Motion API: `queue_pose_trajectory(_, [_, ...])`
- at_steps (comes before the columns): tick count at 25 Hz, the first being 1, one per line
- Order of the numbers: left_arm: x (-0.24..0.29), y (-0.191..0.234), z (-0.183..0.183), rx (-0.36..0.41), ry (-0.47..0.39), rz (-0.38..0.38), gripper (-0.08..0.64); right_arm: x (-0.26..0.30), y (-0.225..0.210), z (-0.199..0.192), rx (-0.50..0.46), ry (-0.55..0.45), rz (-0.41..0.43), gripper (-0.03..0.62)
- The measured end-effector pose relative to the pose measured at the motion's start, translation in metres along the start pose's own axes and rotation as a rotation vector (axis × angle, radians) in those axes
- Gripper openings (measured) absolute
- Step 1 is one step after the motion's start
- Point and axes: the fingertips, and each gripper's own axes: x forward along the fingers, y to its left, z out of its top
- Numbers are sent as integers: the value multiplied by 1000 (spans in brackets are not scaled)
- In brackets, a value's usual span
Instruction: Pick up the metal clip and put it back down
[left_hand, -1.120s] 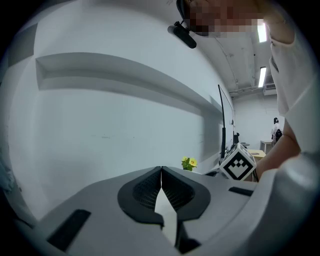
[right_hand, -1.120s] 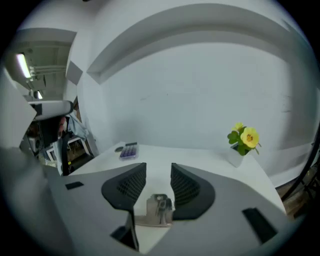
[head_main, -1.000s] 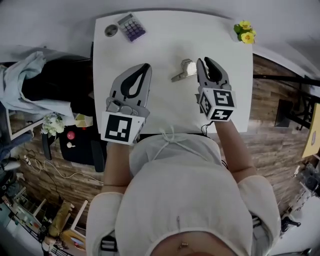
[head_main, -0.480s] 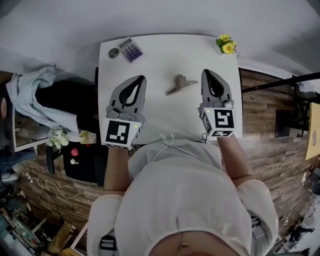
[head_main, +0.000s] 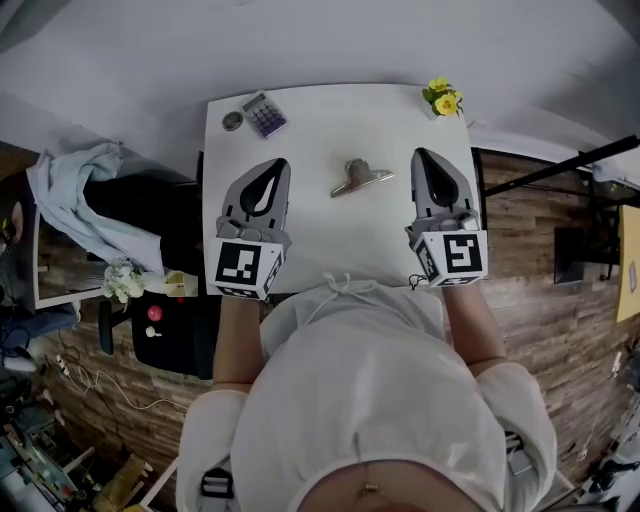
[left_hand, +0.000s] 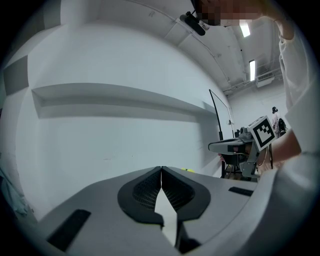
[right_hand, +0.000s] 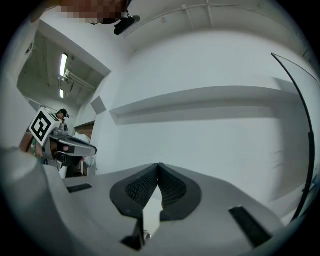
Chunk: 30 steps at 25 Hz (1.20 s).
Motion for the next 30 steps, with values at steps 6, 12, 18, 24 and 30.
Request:
queue_pose_trajectory(6, [-4, -8, 1, 0, 5, 4, 20, -8, 7, 2, 1, -5, 43, 3])
queue_pose_trajectory(12, [-10, -7, -2, -9, 9, 12, 20, -10, 16, 2, 1, 4, 71, 3])
queue_pose_trajectory(18, [-16, -3, -8, -20, 18, 25, 20, -10, 22, -5, 20, 21, 77, 2])
queue_pose_trajectory(24, [-18, -4, -6, -19, 17, 25, 20, -11, 28, -6, 8, 19, 98, 2])
queue_pose_trajectory(30, [-15, -6, -9, -16, 28, 20, 19, -7, 28, -6, -4, 17, 103, 2])
